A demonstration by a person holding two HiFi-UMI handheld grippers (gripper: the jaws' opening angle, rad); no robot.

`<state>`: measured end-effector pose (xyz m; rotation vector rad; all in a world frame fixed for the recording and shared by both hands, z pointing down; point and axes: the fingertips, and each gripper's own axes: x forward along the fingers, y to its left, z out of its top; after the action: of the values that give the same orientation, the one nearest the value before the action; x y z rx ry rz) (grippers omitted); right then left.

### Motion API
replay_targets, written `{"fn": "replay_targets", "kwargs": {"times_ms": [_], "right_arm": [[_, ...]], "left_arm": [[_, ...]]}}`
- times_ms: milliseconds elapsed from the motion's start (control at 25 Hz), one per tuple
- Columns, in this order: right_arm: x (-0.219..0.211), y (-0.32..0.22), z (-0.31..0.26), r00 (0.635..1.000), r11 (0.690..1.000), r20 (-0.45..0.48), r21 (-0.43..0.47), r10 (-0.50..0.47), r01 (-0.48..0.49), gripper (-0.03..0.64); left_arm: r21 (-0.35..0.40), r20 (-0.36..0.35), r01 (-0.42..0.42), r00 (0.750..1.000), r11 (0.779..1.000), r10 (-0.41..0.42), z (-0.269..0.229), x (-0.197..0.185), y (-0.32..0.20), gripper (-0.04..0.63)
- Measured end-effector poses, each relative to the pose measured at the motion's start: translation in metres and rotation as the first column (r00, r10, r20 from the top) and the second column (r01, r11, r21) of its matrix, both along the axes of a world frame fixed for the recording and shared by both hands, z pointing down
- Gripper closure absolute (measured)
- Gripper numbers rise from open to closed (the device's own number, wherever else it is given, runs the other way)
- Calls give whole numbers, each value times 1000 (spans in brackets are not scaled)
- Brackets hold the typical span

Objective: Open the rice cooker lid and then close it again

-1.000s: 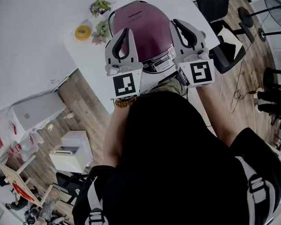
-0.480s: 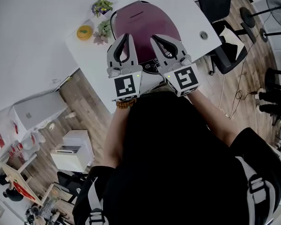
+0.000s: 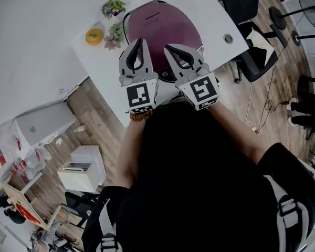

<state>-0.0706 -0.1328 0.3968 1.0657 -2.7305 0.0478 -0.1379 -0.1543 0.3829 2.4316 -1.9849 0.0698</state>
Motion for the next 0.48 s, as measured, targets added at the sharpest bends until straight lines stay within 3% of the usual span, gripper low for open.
{"fn": "replay_targets", "kwargs": {"times_ms": [480], "right_arm": [[-3, 8, 8, 999, 998, 0, -42, -39, 39, 588]], "left_arm": [[-12, -13, -11, 1000, 1000, 11, 1, 6, 3, 569]]}}
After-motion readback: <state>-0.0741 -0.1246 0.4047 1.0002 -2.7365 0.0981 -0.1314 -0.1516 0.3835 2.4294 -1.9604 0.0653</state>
